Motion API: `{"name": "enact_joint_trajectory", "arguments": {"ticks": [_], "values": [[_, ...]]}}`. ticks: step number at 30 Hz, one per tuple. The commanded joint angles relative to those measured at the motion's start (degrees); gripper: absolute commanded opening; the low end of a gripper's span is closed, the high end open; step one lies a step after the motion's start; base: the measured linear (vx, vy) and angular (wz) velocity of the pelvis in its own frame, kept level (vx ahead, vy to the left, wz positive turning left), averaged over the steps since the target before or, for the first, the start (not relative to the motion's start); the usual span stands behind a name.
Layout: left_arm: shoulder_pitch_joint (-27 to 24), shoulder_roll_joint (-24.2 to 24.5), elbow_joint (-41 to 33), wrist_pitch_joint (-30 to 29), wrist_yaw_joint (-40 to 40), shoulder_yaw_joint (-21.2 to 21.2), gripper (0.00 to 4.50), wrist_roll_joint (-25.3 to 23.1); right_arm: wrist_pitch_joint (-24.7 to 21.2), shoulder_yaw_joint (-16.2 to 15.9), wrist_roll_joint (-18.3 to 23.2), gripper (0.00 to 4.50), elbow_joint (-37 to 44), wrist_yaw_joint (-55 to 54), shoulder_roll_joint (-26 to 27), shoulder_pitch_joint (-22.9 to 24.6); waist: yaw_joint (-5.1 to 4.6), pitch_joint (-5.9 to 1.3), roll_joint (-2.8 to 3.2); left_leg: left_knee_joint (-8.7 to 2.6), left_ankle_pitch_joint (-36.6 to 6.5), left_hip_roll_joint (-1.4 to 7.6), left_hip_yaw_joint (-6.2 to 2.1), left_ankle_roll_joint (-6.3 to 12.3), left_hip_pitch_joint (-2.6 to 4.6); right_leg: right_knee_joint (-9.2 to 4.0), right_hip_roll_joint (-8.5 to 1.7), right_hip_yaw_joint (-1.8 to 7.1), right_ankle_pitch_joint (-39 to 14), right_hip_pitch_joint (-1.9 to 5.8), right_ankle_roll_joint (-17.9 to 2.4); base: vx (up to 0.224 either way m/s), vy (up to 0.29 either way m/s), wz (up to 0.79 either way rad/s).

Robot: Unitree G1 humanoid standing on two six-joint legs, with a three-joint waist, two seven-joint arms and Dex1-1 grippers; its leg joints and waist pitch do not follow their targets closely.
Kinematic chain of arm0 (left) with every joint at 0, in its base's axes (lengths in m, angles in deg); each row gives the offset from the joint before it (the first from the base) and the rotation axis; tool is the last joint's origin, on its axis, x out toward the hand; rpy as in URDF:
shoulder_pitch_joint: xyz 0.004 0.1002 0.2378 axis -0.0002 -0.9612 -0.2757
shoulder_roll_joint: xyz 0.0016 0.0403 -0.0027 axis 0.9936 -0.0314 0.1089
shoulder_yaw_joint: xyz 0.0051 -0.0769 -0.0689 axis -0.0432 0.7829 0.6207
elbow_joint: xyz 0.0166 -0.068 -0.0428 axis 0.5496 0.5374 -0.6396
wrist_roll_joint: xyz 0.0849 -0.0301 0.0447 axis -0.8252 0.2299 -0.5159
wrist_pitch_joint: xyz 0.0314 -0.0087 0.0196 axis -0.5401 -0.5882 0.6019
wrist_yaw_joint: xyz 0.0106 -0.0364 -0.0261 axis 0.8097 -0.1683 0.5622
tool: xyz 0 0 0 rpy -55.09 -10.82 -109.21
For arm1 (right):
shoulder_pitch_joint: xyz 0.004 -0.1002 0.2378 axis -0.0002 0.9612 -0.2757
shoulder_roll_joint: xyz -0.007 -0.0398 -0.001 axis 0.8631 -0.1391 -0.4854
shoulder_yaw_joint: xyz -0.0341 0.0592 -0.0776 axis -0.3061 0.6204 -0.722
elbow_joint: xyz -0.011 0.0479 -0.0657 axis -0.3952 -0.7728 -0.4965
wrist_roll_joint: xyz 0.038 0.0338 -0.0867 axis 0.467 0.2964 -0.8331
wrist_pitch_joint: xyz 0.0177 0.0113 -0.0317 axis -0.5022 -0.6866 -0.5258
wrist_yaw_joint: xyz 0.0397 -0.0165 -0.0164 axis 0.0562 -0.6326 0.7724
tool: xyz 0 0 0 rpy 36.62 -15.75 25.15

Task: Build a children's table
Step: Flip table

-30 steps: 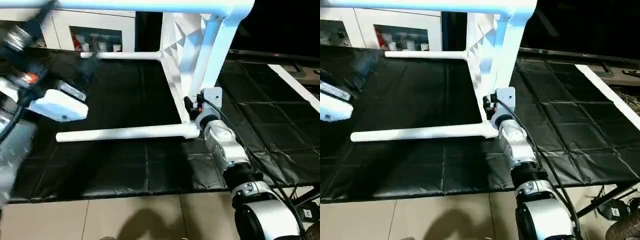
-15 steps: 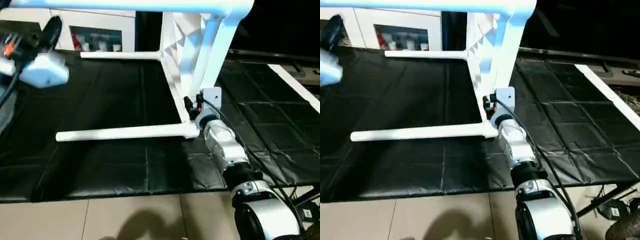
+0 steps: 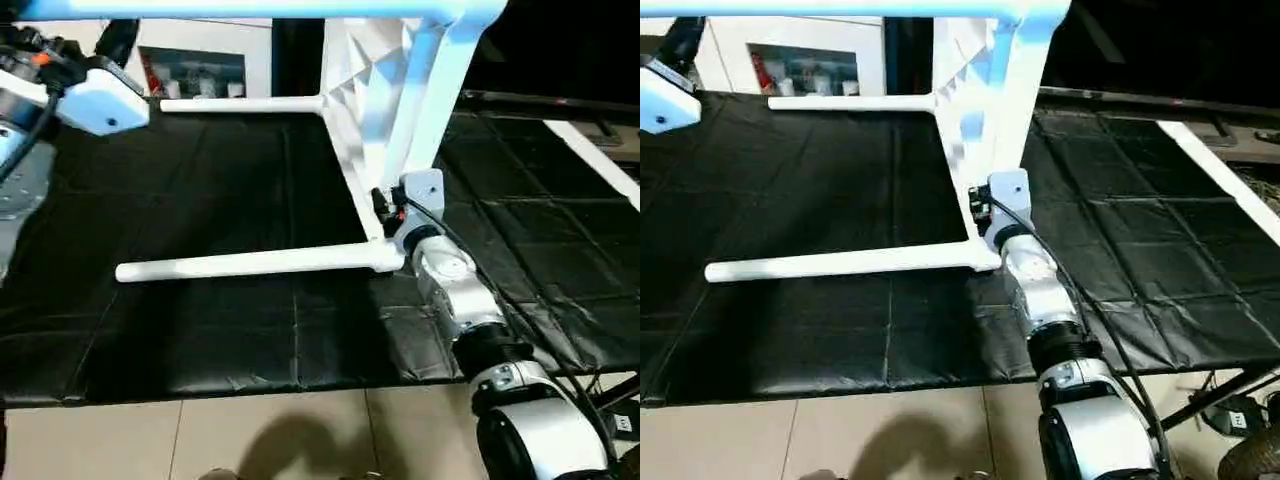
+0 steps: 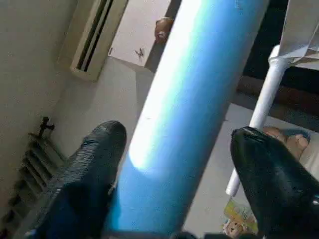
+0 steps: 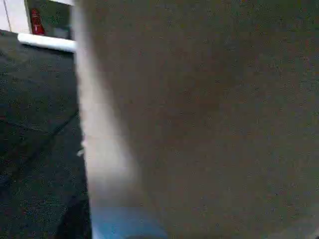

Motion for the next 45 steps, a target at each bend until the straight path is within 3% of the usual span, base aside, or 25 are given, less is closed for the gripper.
{"name": "enact_joint_trajectory", "arguments": {"ticks": [1,4,6,8,11,18,22,25,27,29,32,33,34,37,39,40,44,45], "values": [[0.36,-0.64,0.46,0.48,0.23,-1.25,3.37,0.3,0.6,-2.19,-4.22,1.92,5.43,0.15,-2.59,-1.98,0.46,-4.49,1.35,-3.61,-10.64,0.81,0.0,-2.88,0.94,-2.88,-3.9,2.77,-6.36,3.25,-9.61,0.0,0.0,0.0],[0.23,-0.99,0.62,0.78,-0.17,-1.08,3.13,0.85,0.34,-2.65,-5.07,1.92,7.2,0.91,-3.79,-2.25,0.86,-4.44,1.38,-3.6,-10.4,0.78,0.02,-2.96,0.9,-2.92,-3.84,2.84,-7.39,3.23,-8.98,0.0,0.0,0.0],[-0.06,-1.23,0.65,-0.04,-0.75,-0.87,3.02,1.62,-0.13,-3.05,-5.7,1.92,9.3,2.18,-5.4,-2.65,1.16,-4.79,1.18,-3.29,-7.84,0.63,0.14,-2.64,0.67,-2.35,-3.69,2.91,-4.09,3.39,-8.98,0.0,0.0,0.0],[-0.84,-1.7,0.81,-2.06,-1.41,0.32,2.85,3.57,-0.15,-3.19,-5.08,1.92,13.33,6.33,-8.2,-3.23,1.18,-4.68,1.17,-3.11,-6.57,0.54,0.32,-2.07,0.45,-2.2,-3.61,2.93,-2.43,3.25,-9.17,0.0,0.0,0.0],[-1.14,-1.79,1.54,-2.33,-1.63,1.2,2.56,5.08,-0.67,-3.4,-4.69,1.92,15.89,8.77,-9.72,-3.24,1.48,-4.51,1.05,-2.98,-7.3,0.53,0.39,-1.74,0.38,-2.34,-3.62,2.94,-4.24,3.25,-8.63,0.0,0.0,0.0],[-2.93,-3.51,2.12,-5.14,-5.08,4.22,2.08,13.39,-8.31,-2.57,0.07,1.92,25.12,18.0,-16.06,-4.38,1.67,-4.27,0.81,-3.08,-8.64,0.63,0.36,-2.04,0.56,-2.72,-3.58,2.9,-8.42,3.0,-7.58,0.0,0.0,0.0],[-6.17,-5.87,0.58,-9.06,-8.55,5.46,2.01,18.94,-10.77,-1.56,1.15,1.92,25.81,22.53,-20.99,-8.95,1.96,-4.18,0.74,-3.02,-9.55,0.66,0.46,-2.25,0.78,-2.92,-3.67,2.89,-10.79,2.72,-7.4,0.0,0.0,0.0],[-11.04,-9.95,-4.45,-14.98,-12.26,4.3,1.87,23.93,-13.91,-1.12,2.06,1.92,25.23,27.98,-25.96,-14.61,2.0,-4.15,0.06,-2.88,-9.55,0.77,0.47,-1.83,0.51,-2.92,-3.59,2.79,-11.69,3.0,-7.91,0.0,0.0,0.0],[-12.02,-10.94,-5.4,-16.23,-12.66,3.71,1.81,24.47,-14.64,-1.48,2.27,1.92,25.27,29.38,-26.51,-15.1,2.36,-4.01,0.34,-2.77,-10.2,0.76,0.69,-1.22,0.89,-3.26,-3.59,2.86,-12.64,2.44,-7.78,0.0,0.0,0.0],[-13.97,-13.34,-7.25,-19.53,-13.71,2.45,1.78,25.34,-15.93,-2.27,2.45,1.92,25.53,31.4,-26.98,-15.26,2.37,-3.98,0.09,-2.85,-10.41,0.87,0.59,-0.94,0.61,-3.35,-3.66,2.8,-14.35,2.61,-6.84,0.0,0.0,0.0],[-14.46,-14.57,-8.18,-21.22,-14.0,1.9,1.64,25.41,-16.6,-2.94,2.78,1.92,25.36,32.06,-26.56,-15.2,2.33,-3.95,0.17,-3.18,-12.48,0.9,0.28,-1.83,0.66,-3.89,-3.45,2.59,-16.23,2.42,-5.48,0.0,0.0,0.0],[-14.51,-14.96,-8.63,-22.3,-14.24,1.8,1.62,25.54,-16.59,-3.43,2.67,1.92,25.25,32.33,-26.47,-15.22,2.24,-3.97,-0.08,-3.19,-13.57,0.89,0.27,-2.08,0.84,-4.04,-3.39,2.53,-17.1,2.3,-5.07,0.0,0.0,0.0],[-14.42,-15.41,-8.96,-23.25,-14.15,2.02,1.6,25.69,-16.44,-3.8,2.67,1.92,25.16,32.53,-26.27,-15.33,2.01,-3.81,-0.46,-3.23,-17.37,0.86,0.09,-2.7,1.23,-4.39,-3.42,2.36,-21.12,2.01,-4.15,0.0,0.0,0.0],[-14.59,-15.99,-10.29,-26.16,-14.52,2.54,1.59,26.16,-16.5,-3.74,3.26,1.92,24.74,33.1,-25.95,-16.04,1.55,-3.44,-0.55,-3.25,-22.07,0.68,-0.32,-2.93,1.64,-5.3,-3.67,2.01,-28.75,1.71,-2.37,0.0,0.0,0.0],[-14.64,-16.08,-10.82,-27.49,-14.66,2.71,1.59,26.4,-16.33,-3.63,3.44,1.92,24.44,33.43,-25.8,-16.43,1.41,-3.57,-0.66,-3.13,-22.79,0.57,-0.52,-2.88,1.72,-5.64,-3.83,1.91,-31.38,1.73,-1.14,0.0,0.0,0.0],[-14.69,-16.17,-11.18,-28.22,-14.7,2.88,1.59,26.44,-16.22,-3.49,3.36,2.48,24.37,33.83,-25.68,-16.58,1.39,-3.63,-0.73,-3.13,-22.21,0.48,-0.56,-2.66,1.51,-5.69,-3.78,1.87,-31.6,1.82,-0.63,0.0,0.0,0.0],[-14.64,-16.51,-12.06,-30.37,-15.0,3.25,1.59,26.18,-15.94,-3.22,3.42,2.77,23.98,34.68,-25.31,-16.86,1.03,-3.57,-0.84,-2.99,-22.07,0.37,-0.56,-1.85,1.31,-5.75,-3.64,1.72,-32.16,1.75,-0.28,0.0,0.0,0.0],[-14.61,-16.6,-12.19,-30.79,-15.04,3.33,1.57,26.11,-15.85,-3.2,3.47,3.04,23.91,34.77,-25.24,-16.89,0.97,-3.62,-0.67,-3.02,-21.99,0.43,-0.71,-1.88,1.45,-5.87,-3.75,1.65,-32.6,1.72,-0.4,0.0,0.0,0.0]]}}
